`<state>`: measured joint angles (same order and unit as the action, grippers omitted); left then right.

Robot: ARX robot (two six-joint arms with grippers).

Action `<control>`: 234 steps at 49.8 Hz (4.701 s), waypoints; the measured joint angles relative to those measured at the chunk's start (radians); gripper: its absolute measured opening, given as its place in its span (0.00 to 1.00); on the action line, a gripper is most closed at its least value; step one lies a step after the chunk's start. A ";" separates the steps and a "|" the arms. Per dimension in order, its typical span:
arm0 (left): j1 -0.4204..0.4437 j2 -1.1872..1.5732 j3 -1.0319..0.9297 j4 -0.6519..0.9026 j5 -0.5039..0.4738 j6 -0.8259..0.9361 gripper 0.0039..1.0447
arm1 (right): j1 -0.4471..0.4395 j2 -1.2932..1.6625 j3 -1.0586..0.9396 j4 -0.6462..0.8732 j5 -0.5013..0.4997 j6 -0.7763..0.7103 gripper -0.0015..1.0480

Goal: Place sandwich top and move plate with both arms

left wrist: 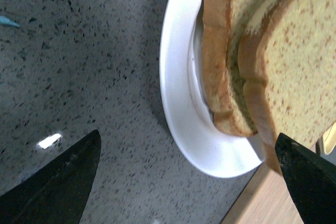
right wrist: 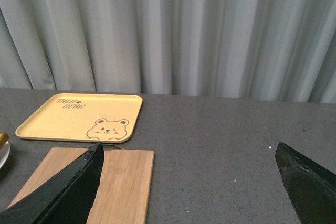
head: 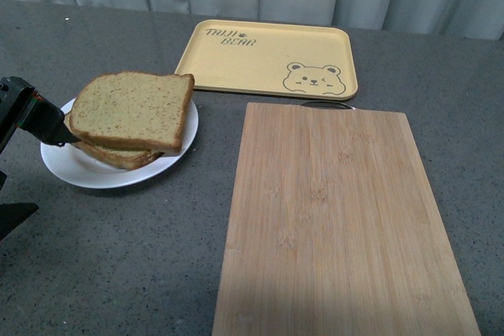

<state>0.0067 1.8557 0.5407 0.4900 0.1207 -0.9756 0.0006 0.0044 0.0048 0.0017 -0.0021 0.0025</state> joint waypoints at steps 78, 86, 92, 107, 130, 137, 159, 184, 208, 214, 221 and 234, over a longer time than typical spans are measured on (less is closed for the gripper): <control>0.024 0.206 -0.064 0.514 0.242 -0.309 0.03 | 0.000 0.000 0.000 0.000 0.000 0.000 0.91; 0.024 0.207 -0.075 0.628 0.254 -0.329 0.03 | 0.000 0.000 0.000 0.000 0.000 0.000 0.91; 0.023 0.207 -0.076 0.702 0.249 -0.346 0.03 | 0.000 0.000 0.000 0.000 0.000 0.000 0.91; -0.104 0.230 0.124 0.633 0.238 -0.384 0.03 | 0.000 0.000 0.000 0.000 0.000 0.000 0.91; -0.233 0.479 0.746 0.208 0.211 -0.360 0.03 | 0.000 0.000 0.000 0.000 0.000 0.000 0.91; -0.238 0.536 0.837 0.156 0.208 -0.365 0.03 | 0.000 0.000 0.000 0.000 0.000 0.000 0.91; -0.261 0.644 0.997 -0.024 0.224 -0.345 0.03 | 0.000 0.000 0.000 0.000 0.000 0.000 0.91; -0.267 0.624 1.001 -0.084 0.196 -0.322 0.53 | 0.000 0.000 0.000 0.000 0.000 0.000 0.91; -0.262 0.091 0.380 -0.059 0.108 -0.066 0.94 | 0.000 0.000 0.000 0.000 0.000 0.000 0.91; -0.265 0.082 0.139 0.530 -0.291 0.407 0.73 | 0.000 0.000 0.000 0.000 -0.002 0.000 0.91; -0.205 -0.067 -0.077 0.831 -0.319 0.847 0.44 | 0.000 0.000 0.000 0.000 0.001 0.000 0.91; -0.148 -0.263 -0.268 0.809 -0.260 0.948 0.04 | 0.000 0.000 0.000 0.000 0.000 0.000 0.91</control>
<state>-0.1410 1.5925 0.2726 1.2991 -0.1390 -0.0280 0.0006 0.0044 0.0048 0.0013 -0.0017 0.0025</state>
